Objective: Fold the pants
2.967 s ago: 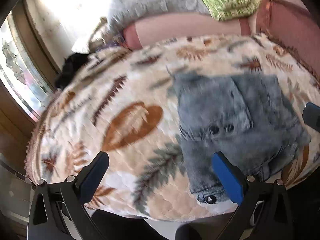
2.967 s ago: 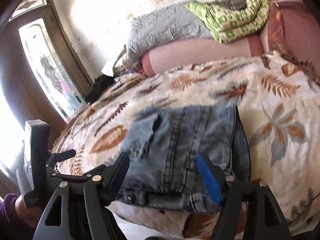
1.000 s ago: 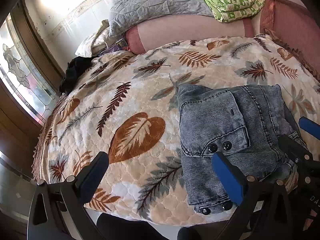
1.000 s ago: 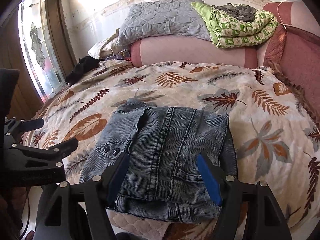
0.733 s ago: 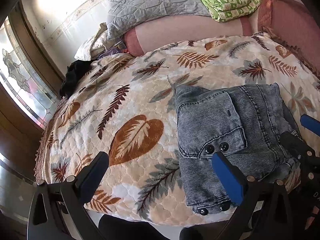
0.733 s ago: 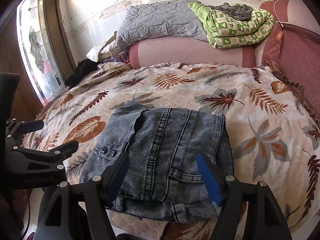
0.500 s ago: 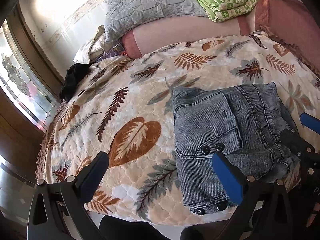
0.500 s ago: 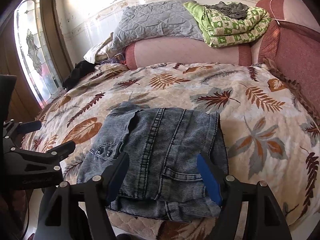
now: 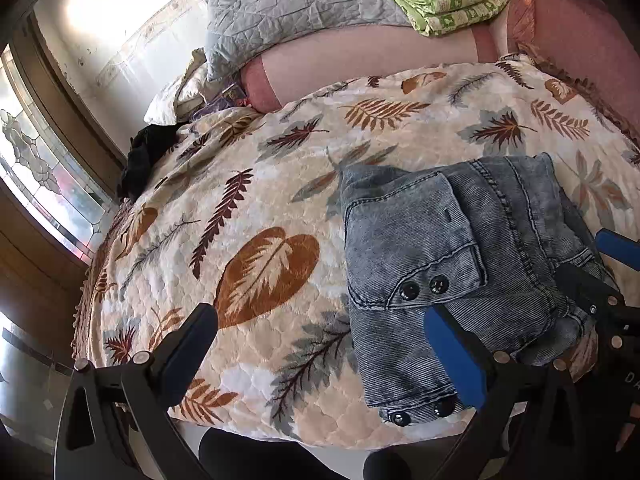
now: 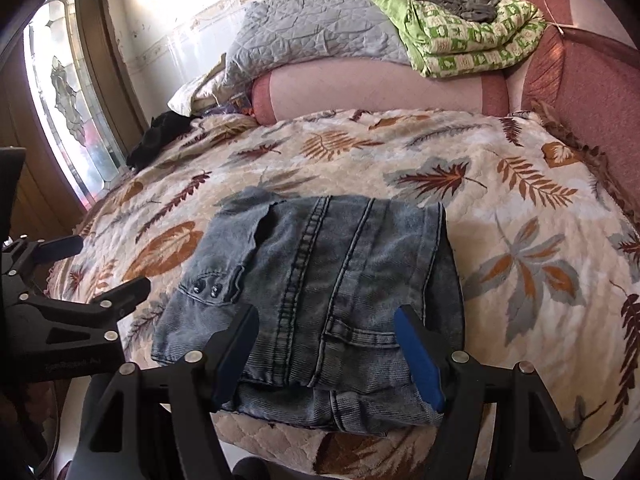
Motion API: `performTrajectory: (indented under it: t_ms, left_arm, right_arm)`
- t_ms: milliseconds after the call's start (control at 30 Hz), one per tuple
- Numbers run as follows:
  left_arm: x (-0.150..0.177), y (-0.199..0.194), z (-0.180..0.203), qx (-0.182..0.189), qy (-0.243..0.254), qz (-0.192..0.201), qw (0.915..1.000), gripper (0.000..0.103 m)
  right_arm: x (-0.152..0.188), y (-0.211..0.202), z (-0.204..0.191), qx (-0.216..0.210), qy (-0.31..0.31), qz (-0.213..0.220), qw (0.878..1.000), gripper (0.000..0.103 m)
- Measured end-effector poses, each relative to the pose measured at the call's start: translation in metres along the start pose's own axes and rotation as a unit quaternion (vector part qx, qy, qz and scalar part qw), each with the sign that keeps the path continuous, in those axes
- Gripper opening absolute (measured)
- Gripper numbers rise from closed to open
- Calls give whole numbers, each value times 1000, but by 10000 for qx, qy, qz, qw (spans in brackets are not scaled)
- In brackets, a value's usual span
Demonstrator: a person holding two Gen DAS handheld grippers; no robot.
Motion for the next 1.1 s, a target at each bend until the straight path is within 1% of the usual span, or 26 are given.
performTrajectory:
  t_ms: [133, 267, 333, 433, 500, 567, 733, 867, 1100]
  left_arm:
    - [2, 4, -2, -16, -15, -37, 10000, 103]
    - [8, 16, -1, -13, 1, -178, 9998, 103]
    - [18, 30, 1, 44, 1, -444, 9990, 102]
    - [36, 49, 4, 84, -4, -805, 9967, 102]
    - [44, 57, 7, 164, -41, -906, 9957, 103]
    - [47, 60, 7, 228, -120, -862, 9959, 103]
    - [50, 64, 9, 270, -110, -770, 9966, 103]
    - [51, 65, 9, 319, -237, -757, 9963, 103]
    - [53, 65, 11, 314, -317, -662, 9968, 103]
  right_arm:
    - [5, 8, 6, 32, 156, -191, 9997, 73]
    - [19, 26, 15, 169, 272, -694, 9971, 73]
    - [24, 32, 15, 274, 185, -827, 9960, 73]
    - [27, 34, 14, 390, 5, -840, 9957, 73]
    - [29, 35, 14, 423, -46, -864, 9954, 74]
    - [30, 37, 14, 431, -87, -897, 9950, 74]
    - [33, 40, 11, 447, -244, -920, 9945, 74]
    - [34, 39, 12, 371, -299, -860, 9952, 74]
    - [37, 37, 15, 266, -291, -851, 9956, 74]
Point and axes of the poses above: each gripper's, at about its wrist camera, not at the fingertips, and y roughly the way its jaws point, z to its right, x to its underside, the point moved 9 cm from there along y, roughly the way its jaws point, and after that the axes turned 3 degrees about x, right-handed, at the moved point
